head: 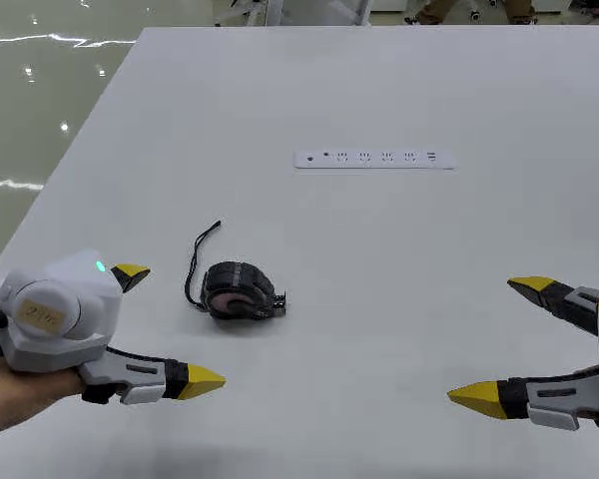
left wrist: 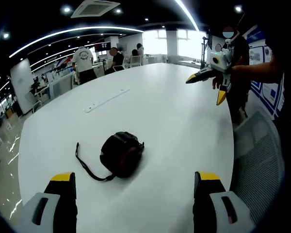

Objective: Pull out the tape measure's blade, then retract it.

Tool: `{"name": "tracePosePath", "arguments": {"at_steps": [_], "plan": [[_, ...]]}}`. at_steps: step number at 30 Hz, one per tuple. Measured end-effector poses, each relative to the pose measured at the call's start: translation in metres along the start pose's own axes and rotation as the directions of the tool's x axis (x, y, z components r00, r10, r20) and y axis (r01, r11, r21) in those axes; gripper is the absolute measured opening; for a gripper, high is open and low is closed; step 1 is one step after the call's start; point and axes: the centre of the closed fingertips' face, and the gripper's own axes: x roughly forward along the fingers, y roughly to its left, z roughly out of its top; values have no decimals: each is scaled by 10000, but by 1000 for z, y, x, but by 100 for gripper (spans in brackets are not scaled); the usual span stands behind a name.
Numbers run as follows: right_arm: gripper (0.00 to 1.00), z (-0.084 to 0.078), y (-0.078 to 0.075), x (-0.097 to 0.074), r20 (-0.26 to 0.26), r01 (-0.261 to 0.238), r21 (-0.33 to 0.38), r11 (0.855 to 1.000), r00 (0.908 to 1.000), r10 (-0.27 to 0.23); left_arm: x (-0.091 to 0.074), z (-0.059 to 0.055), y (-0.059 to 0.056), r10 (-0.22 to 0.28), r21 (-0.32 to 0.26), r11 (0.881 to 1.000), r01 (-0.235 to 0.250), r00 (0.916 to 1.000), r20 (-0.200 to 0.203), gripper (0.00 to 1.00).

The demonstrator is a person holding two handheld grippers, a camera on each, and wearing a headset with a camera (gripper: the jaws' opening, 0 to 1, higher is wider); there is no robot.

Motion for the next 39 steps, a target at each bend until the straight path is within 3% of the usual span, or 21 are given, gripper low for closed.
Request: {"name": "tracePosePath", "arguments": {"at_steps": [16,27,39], "plan": [[91,4,-4,28,-314,-851,-674,9941,9960,832,19,3,4,-788,1172,9893,867,9944,-710,93],[84,19,-2,53,-298,-1356,-1171,9838,9907,1330,35,5,9,-1250,2179,9640,1527,9828,-1357,85],[72,35,1,83,-208,-1725,-1536,9729,9850,1714,53,10,11,-1537,3051,9304,2033,9718,-1788,74]]}}
